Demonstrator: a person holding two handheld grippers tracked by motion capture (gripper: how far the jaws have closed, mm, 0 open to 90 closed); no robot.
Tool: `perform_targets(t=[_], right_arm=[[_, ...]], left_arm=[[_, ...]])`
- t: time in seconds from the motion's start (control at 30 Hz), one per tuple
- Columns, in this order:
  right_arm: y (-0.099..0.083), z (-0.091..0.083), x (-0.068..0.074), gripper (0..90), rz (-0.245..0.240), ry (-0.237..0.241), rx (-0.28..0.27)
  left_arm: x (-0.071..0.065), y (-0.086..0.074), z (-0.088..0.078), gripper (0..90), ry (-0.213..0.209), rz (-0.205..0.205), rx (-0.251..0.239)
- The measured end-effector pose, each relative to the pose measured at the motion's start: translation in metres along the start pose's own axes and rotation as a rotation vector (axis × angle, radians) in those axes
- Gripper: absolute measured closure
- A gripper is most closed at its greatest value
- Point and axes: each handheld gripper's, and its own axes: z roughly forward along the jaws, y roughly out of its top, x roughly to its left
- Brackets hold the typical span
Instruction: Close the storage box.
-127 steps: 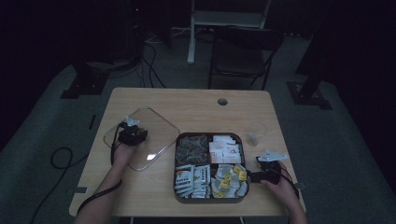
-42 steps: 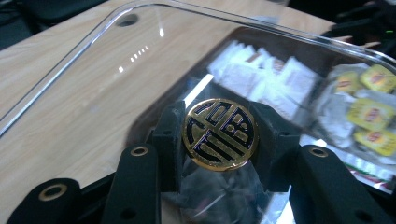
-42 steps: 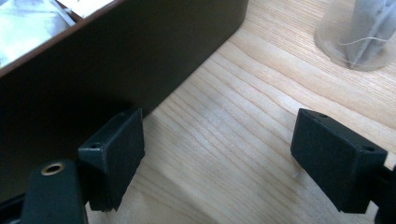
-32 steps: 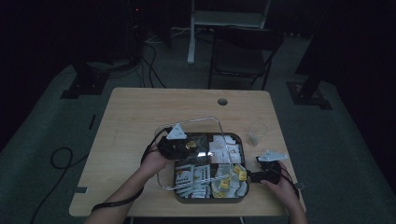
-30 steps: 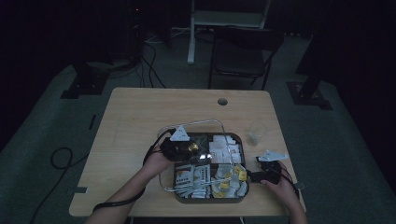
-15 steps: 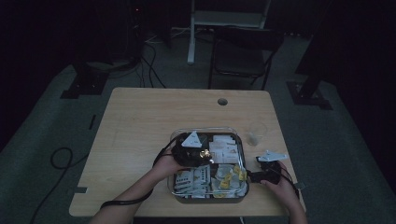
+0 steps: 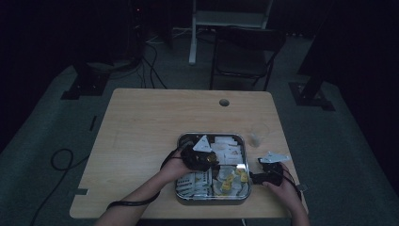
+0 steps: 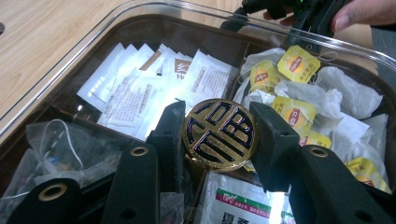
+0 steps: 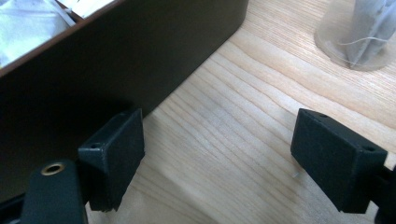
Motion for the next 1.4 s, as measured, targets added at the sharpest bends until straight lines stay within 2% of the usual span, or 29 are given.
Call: perform_targets(t=[0.2, 0.3, 0.4, 0.6, 0.87, 1.03, 1.07, 1.27, 1.33, 1.37, 1.4], right_arm=[[0.000, 0.000, 0.000, 17.0, 0.001, 0.000, 0.001], [0.000, 0.000, 0.000, 16.9, 0.001, 0.000, 0.001], [0.000, 0.000, 0.000, 16.9, 0.001, 0.000, 0.001], [0.000, 0.000, 0.000, 16.9, 0.001, 0.000, 0.001], [0.000, 0.000, 0.000, 16.9, 0.002, 0.002, 0.000], [0.000, 0.000, 0.000, 16.9, 0.001, 0.001, 0.000], [0.000, 0.000, 0.000, 16.9, 0.001, 0.001, 0.000], [0.000, 0.000, 0.000, 16.9, 0.001, 0.000, 0.000], [0.000, 0.000, 0.000, 16.9, 0.000, 0.000, 0.000], [0.000, 0.000, 0.000, 16.9, 0.000, 0.000, 0.000], [0.000, 0.000, 0.000, 16.9, 0.000, 0.000, 0.000]], left_arm=[[0.002, -0.005, 0.007, 59.3, 0.009, -0.011, 0.028], [0.002, -0.005, 0.009, 59.3, -0.002, -0.024, 0.019], [0.002, -0.003, 0.012, 59.3, 0.011, -0.011, 0.025], [0.001, -0.004, 0.013, 59.3, 0.004, -0.004, 0.025], [0.002, -0.007, 0.012, 59.3, 0.010, -0.010, 0.038], [0.002, -0.009, 0.012, 59.3, 0.003, -0.016, 0.029], [0.003, -0.010, 0.012, 59.3, -0.006, -0.028, 0.018], [0.006, -0.010, 0.012, 59.0, -0.029, -0.032, 0.019], [0.007, -0.010, 0.012, 58.0, -0.043, -0.050, 0.008], [0.008, -0.010, 0.011, 52.0, -0.067, -0.077, -0.004], [0.009, -0.011, 0.010, 41.1, -0.067, -0.085, -0.004]])
